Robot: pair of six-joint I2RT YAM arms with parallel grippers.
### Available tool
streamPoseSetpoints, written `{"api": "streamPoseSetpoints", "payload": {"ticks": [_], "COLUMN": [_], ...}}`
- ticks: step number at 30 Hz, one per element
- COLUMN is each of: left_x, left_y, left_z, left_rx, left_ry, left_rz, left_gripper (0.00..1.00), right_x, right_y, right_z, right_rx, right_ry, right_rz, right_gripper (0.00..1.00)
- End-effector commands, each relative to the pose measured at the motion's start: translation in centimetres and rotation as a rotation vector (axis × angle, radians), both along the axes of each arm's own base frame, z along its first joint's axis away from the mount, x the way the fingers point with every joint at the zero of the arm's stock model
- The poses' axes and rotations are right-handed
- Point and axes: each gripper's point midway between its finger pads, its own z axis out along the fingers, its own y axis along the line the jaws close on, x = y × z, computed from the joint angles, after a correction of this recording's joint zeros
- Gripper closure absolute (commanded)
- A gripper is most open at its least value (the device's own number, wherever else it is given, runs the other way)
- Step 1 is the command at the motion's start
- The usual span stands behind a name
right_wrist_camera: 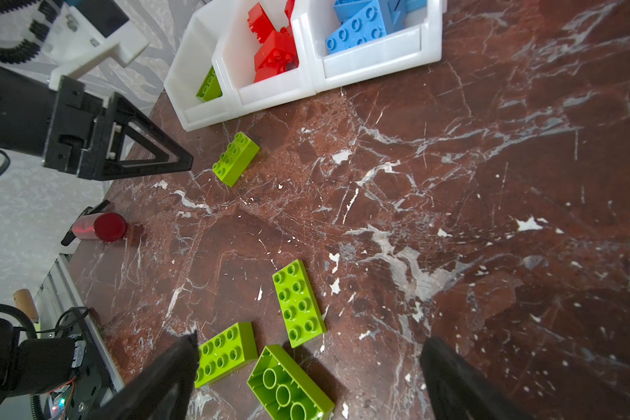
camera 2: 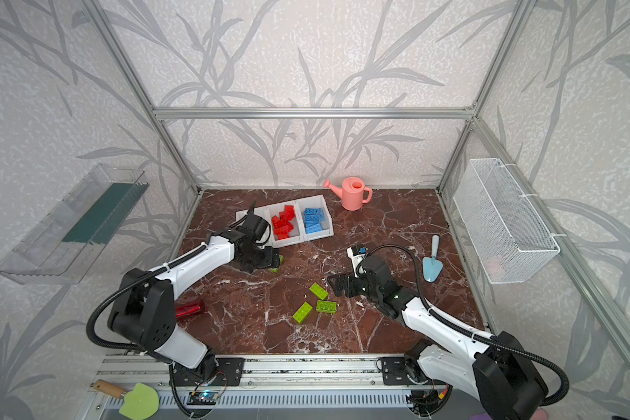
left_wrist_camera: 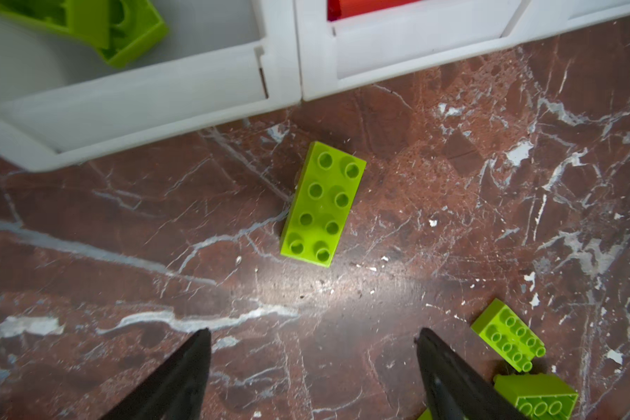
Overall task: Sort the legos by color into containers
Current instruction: 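Withdraw the right gripper from the bin, then grasp a lime-green brick with the left gripper while the right gripper moves aside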
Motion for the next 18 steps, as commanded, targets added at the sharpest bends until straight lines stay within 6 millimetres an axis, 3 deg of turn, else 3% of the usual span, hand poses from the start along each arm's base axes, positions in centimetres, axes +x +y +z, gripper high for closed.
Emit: {"api": "streamPoseSetpoints", "payload": {"ticks": [1, 8, 18], "left_x": [1.7, 2.1, 2.3], "left_y": [-0.7, -1.7, -1.9], "left_z": [-0.4, -2.7, -4.6], "left_rx": [0.025, 0.095, 0.191], "left_ry": [-0.034, -0.014, -0.003], "left_rz": [-0.003, -0.039, -0.065], "left_gripper": [0.14, 0.2, 0.47], "right_x": [0.7, 0.8, 0.9], "right_y": [0.3, 0.5, 0.5], "right_z": [1.1, 0.6, 0.2], "right_rx": [0.04, 0.039, 0.036], "right_ry": [-0.044, -0.03, -0.032], "right_rz": [-0.015, -0.016, -0.018], "right_gripper": [0.04, 0.04, 0.04]}}
